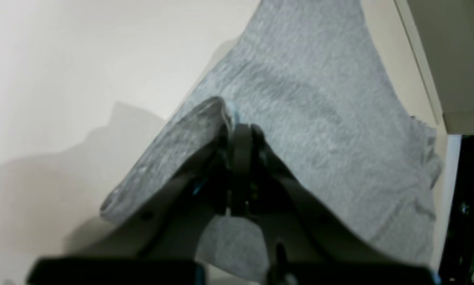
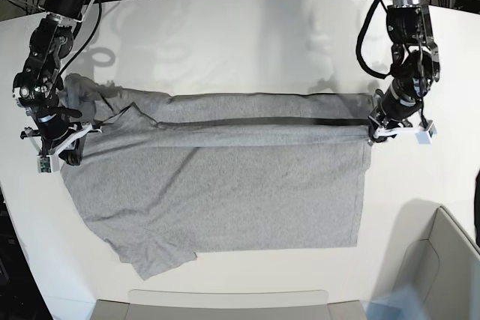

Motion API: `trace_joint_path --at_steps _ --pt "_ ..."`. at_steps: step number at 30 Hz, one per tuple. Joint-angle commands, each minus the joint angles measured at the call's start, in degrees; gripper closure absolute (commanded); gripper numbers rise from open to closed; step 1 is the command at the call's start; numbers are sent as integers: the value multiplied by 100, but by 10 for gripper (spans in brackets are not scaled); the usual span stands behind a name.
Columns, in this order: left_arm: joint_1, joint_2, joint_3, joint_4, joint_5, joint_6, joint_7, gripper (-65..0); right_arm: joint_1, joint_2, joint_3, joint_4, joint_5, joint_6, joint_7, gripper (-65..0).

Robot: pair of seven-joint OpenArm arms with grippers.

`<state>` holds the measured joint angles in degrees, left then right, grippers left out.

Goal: Fold the T-shirt properly
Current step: 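Lift the edge with both grippers and pull it toward the hem, then lower the folded edge onto the shirt and release both grippers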

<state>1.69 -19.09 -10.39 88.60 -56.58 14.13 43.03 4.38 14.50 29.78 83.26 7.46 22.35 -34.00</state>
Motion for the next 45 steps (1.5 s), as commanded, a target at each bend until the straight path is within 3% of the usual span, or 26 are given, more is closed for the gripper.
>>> trace_joint_path --at_steps 1,7,11,23,27,29,32,35,40,45 --pt "-200 -82 -20 -99 -26 -11 80 0 208 84 -99 -6 -4 38 160 0" --pt "-490 -64 -29 -521 299 -37 124 0 674 84 -363 -498 -223 29 195 0" --pt "-640 -64 -20 -539 396 -37 133 0 911 84 -591 -849 -250 2 521 0" --pt "-684 -100 314 -548 405 -37 124 0 1940 -197 -679 -2133 -1375 2 1154 0" --pt "-692 -100 340 -574 405 -37 115 0 2072 -241 -679 -2318 -1480 2 1171 0" --pt "-692 -100 340 -583 405 -37 115 -64 2072 -241 -679 -2300 -1507 2 1162 -50" --pt "-692 -100 340 -565 405 -37 159 -178 2028 -241 -653 -2282 -1480 2 1206 -184" --pt "-666 -100 340 -556 396 -37 194 -232 2001 -206 -644 -2282 -1463 11 1206 -278" --pt "-631 -100 340 -539 379 -37 203 -232 1702 -259 -169 -1456 -1454 82 1154 -295" --pt "-279 -100 340 156 379 -2 405 -232 1254 -364 578 -419 -1454 785 257 -295"
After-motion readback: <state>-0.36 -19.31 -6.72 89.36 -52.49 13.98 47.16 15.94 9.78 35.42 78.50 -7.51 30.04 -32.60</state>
